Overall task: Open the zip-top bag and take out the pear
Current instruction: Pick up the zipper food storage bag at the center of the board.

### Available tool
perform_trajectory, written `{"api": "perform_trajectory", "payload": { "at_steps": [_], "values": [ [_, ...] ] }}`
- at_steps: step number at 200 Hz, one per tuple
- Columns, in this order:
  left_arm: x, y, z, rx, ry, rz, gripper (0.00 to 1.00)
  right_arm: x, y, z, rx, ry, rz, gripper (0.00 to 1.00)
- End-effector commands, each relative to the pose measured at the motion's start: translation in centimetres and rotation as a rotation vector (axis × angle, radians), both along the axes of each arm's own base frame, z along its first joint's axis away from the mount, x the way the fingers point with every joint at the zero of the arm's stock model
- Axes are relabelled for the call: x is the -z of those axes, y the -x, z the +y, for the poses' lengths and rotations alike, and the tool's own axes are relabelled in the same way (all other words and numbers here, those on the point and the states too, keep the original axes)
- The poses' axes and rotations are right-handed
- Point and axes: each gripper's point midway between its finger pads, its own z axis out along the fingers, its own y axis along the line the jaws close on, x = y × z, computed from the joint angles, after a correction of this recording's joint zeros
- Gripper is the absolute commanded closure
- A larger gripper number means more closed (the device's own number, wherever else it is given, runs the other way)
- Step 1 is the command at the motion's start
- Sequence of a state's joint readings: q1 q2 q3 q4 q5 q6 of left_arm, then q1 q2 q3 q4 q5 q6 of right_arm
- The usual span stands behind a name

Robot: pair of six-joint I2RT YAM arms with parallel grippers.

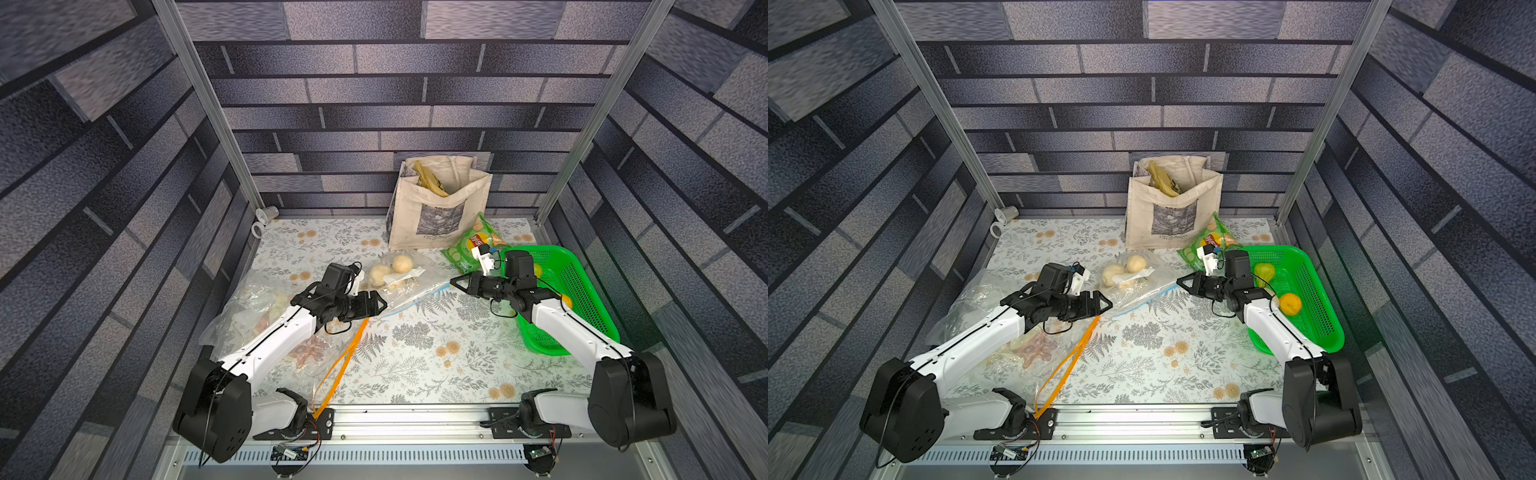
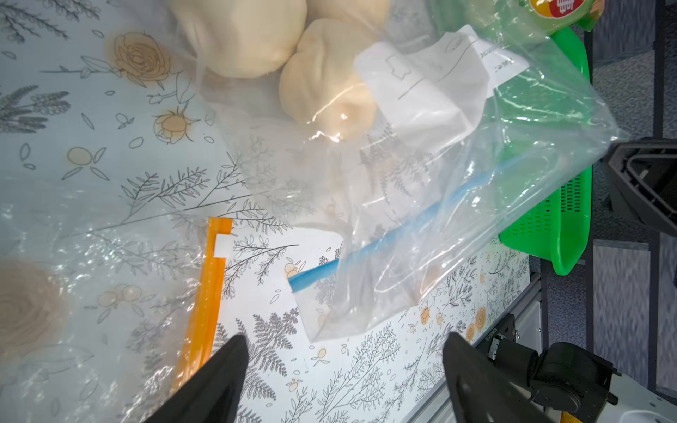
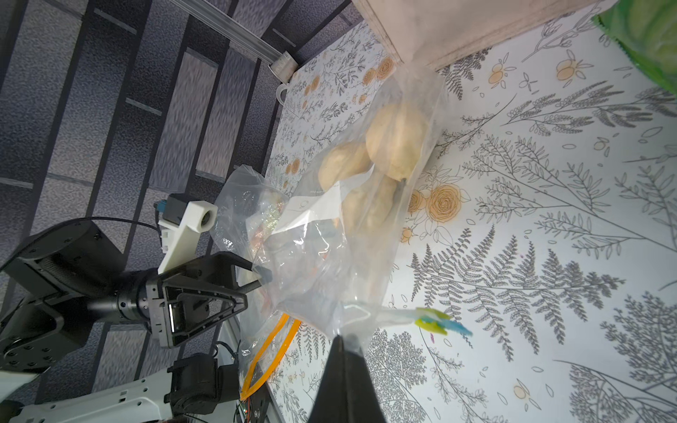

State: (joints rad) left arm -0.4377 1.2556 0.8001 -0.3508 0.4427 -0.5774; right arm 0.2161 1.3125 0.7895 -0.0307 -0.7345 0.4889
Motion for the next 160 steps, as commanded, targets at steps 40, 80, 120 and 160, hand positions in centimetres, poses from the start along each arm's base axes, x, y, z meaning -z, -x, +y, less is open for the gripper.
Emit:
{"api": "perform_trajectory", "payload": {
  "at_steps": [40, 80, 120, 160],
  "values": [
    [-0.3, -1.3, -1.7, -0.002, 0.13, -0.032, 0.15, -1.5, -1.2, 1.3, -0.009, -0.043, -0.022, 1.0],
    [0.0, -2.5, -2.1, 0.039, 0.106, -0.095, 0.28, -2.0, -1.5, 1.5, -0.011, -0.056, -0.027, 1.0],
    [-2.2, -3.9, -1.9, 0.047, 0.1, -0.21, 0.77, -2.2, -1.6, 1.6, -0.026, -0.042, -0.025, 1.0],
    [-4.6, -5.1, 0.1, 0.004, 0.091, -0.276, 0.96, -1.3, -1.2, 0.9, -0.061, 0.08, -0.033, 0.54]
  ]
}}
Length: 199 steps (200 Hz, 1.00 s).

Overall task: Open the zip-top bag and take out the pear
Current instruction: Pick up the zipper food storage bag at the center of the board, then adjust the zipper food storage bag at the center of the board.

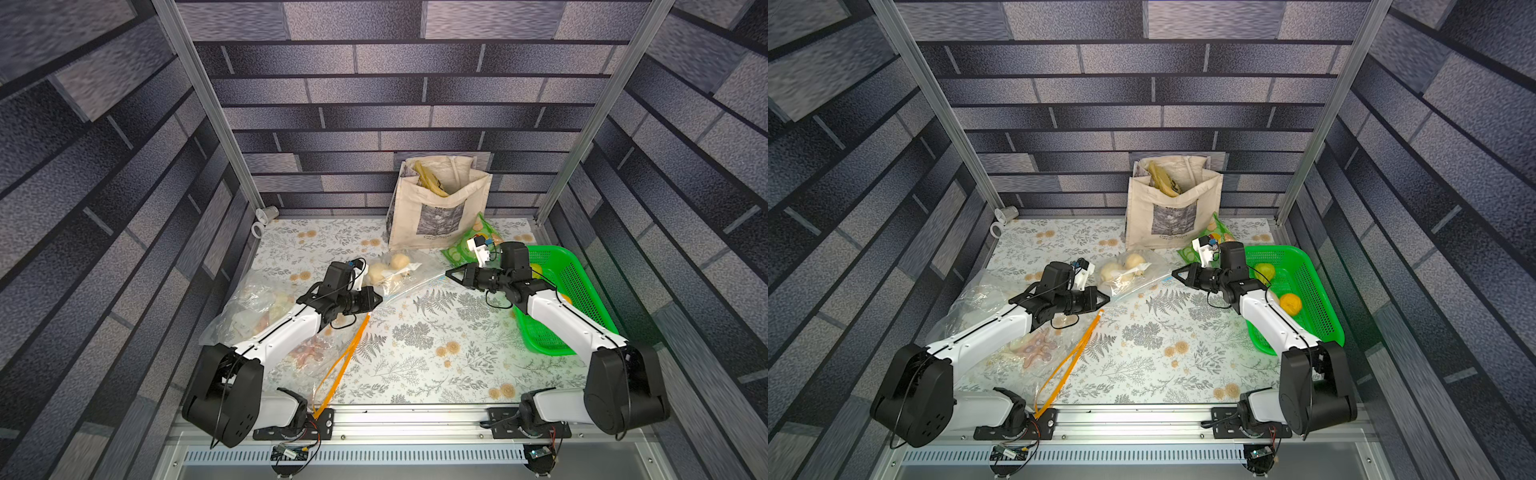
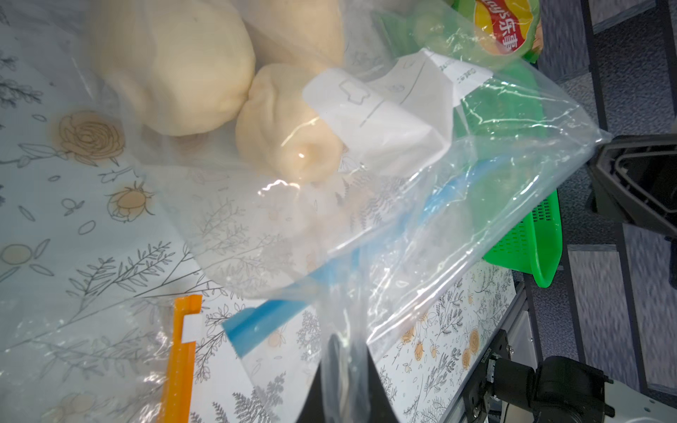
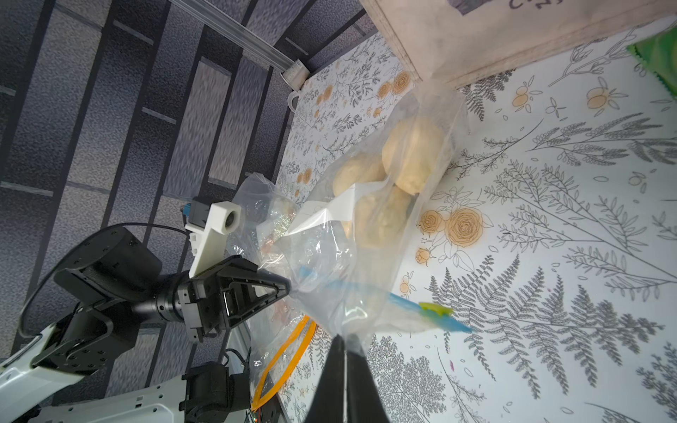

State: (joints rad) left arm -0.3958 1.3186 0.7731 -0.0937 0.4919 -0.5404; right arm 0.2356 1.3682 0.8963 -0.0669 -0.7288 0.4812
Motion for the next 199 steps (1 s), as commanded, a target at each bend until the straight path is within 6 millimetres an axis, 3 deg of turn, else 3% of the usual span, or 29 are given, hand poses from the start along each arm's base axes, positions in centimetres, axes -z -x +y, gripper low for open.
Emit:
{"api": "perform_trajectory", "payload": {
  "at_steps": [1, 20, 63, 104, 153, 199],
  "values": [
    [-3.4, -1.4, 1.1, -0.015, 0.007, -0.113, 0.96, 0.5, 0.4, -0.2, -0.041, 0.082, -0.011, 0.52],
    [-4.1, -1.8, 1.5, -0.011, 0.025, -0.108, 0.98, 1.4, 0.6, -0.7, -0.052, 0.14, -0.007, 0.4],
    [-5.0, -2.3, 1.3, 0.024, 0.034, -0.094, 1.0, 2.7, 0.8, -0.9, -0.105, 0.185, -0.096, 0.29],
    [-5.0, -2.2, 2.5, 0.028, -0.009, -0.057, 0.98, 0.2, 0.1, 0.2, -0.167, 0.131, -0.307, 0.33],
    [-3.7, -1.5, 3.3, 0.079, -0.038, 0.028, 0.97, -2.1, -1.3, 1.0, -0.275, 0.146, -0.404, 0.39],
    [-3.7, -1.1, 3.3, 0.102, -0.045, 0.034, 0.96, -2.7, -0.3, 1.4, -0.405, 0.177, -0.599, 0.41]
  ]
}}
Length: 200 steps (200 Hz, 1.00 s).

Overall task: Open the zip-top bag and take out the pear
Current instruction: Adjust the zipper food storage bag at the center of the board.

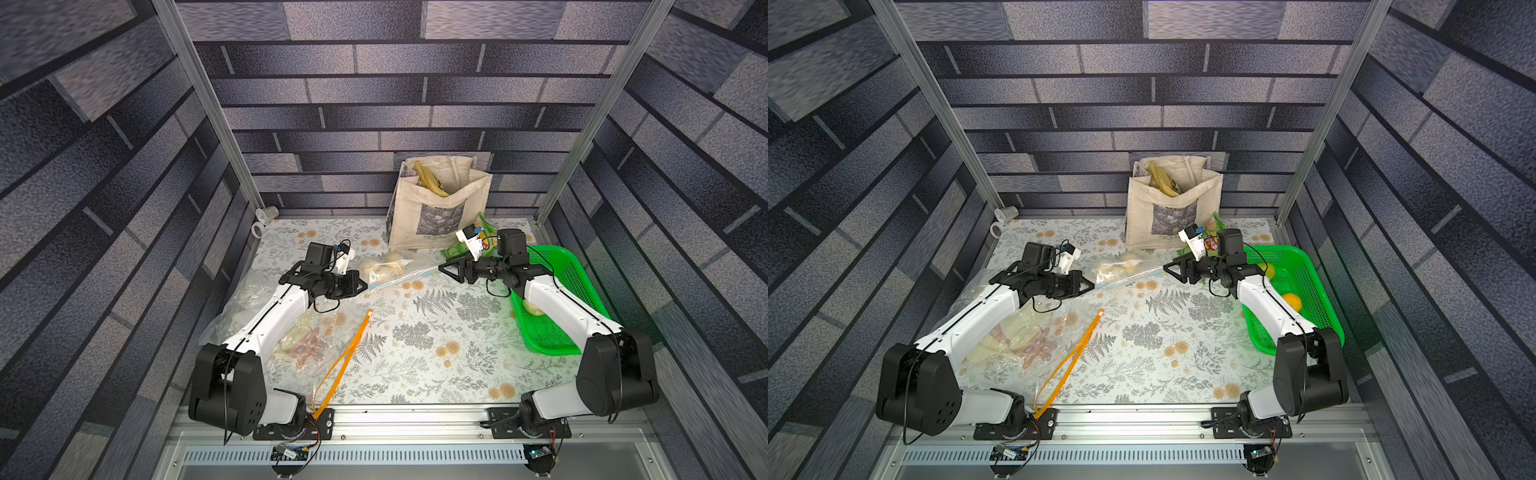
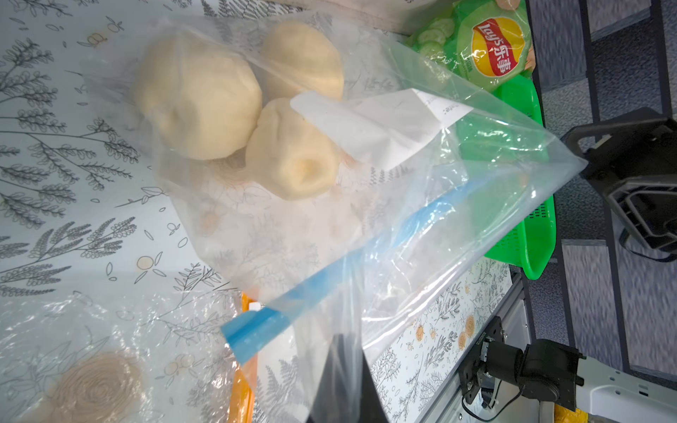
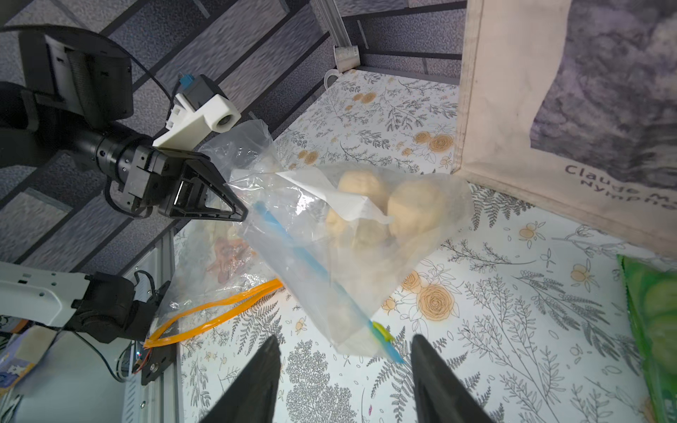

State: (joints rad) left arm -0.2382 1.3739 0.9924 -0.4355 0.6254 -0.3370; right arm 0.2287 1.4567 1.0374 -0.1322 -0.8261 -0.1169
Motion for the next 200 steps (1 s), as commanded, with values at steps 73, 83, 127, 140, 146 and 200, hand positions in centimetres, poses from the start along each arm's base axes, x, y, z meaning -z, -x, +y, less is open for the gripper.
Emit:
{"api": "perform_trajectory", "payload": {
  "at_steps": [73, 83, 127, 140, 146, 200],
  "values": [
    [-2.1, -0.2, 0.3, 0.05, -0.02, -0.046, 0.95, 1.5, 2.7, -1.4, -0.035, 0.108, -0.097, 0.33],
    [-2.1, -0.2, 0.4, 0.052, -0.023, -0.045, 0.95, 1.8, 2.8, -1.6, -0.03, 0.124, -0.109, 0.33],
    [-1.7, 0.0, 1.0, 0.056, -0.052, -0.026, 0.95, 1.8, 2.3, -0.9, -0.091, 0.108, -0.182, 0.43],
    [-1.7, 0.0, 1.2, 0.056, -0.06, -0.025, 0.95, 1.8, 1.9, -0.7, -0.103, 0.112, -0.181, 0.46],
    [-1.7, 0.0, 1.3, 0.054, -0.061, -0.028, 0.94, 1.8, 1.8, -0.7, -0.106, 0.114, -0.178, 0.47],
    [-1.3, 0.1, 1.6, 0.053, -0.074, -0.011, 0.94, 2.6, 1.6, -0.5, -0.122, 0.141, -0.238, 0.51]
  ]
}}
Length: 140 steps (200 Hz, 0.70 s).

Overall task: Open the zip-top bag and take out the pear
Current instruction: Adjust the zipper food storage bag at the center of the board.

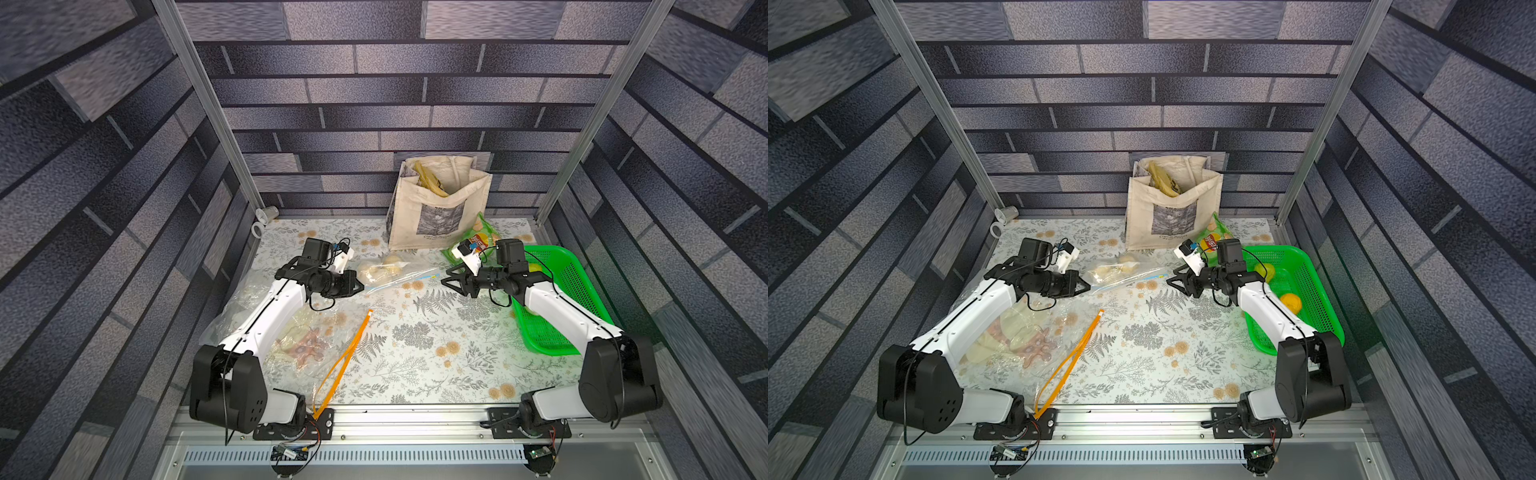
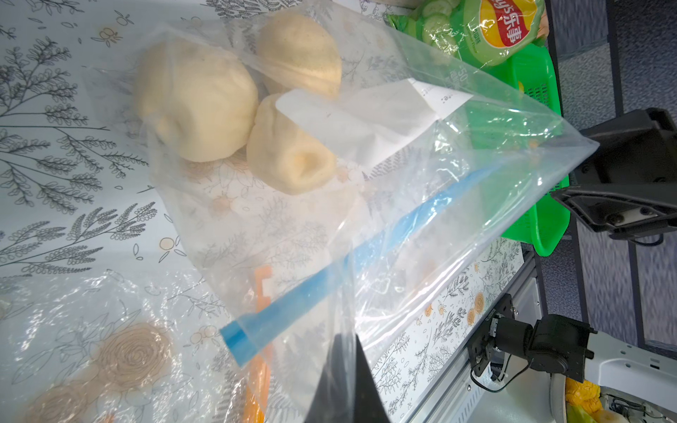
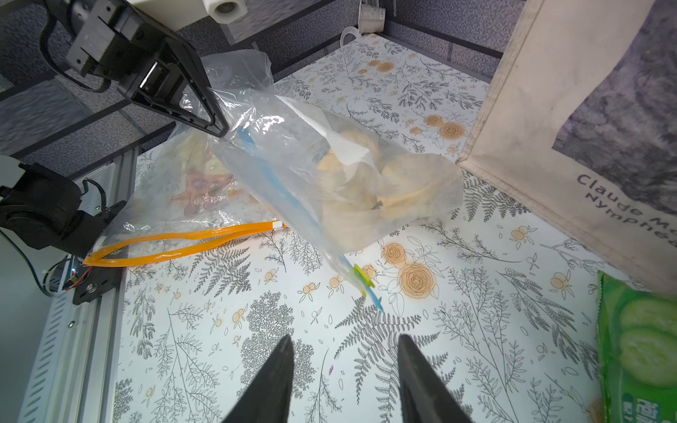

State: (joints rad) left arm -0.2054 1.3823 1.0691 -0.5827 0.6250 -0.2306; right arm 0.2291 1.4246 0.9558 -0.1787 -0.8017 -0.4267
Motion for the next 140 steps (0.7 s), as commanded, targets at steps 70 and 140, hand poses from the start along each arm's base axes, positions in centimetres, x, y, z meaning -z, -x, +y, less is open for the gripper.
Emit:
{"api": "perform_trajectory", "payload": {
  "at_steps": [70, 140],
  "values": [
    [-0.4, -0.4, 0.5, 0.016, -0.022, -0.006, 0.94, 0.9, 0.1, 1.9, -0.098, 0.047, -0.115, 0.52],
    [-0.1, -0.5, 0.5, 0.018, -0.021, 0.001, 0.94, 1.1, 0.0, 3.5, -0.147, 0.016, -0.105, 0.54]
  ]
}}
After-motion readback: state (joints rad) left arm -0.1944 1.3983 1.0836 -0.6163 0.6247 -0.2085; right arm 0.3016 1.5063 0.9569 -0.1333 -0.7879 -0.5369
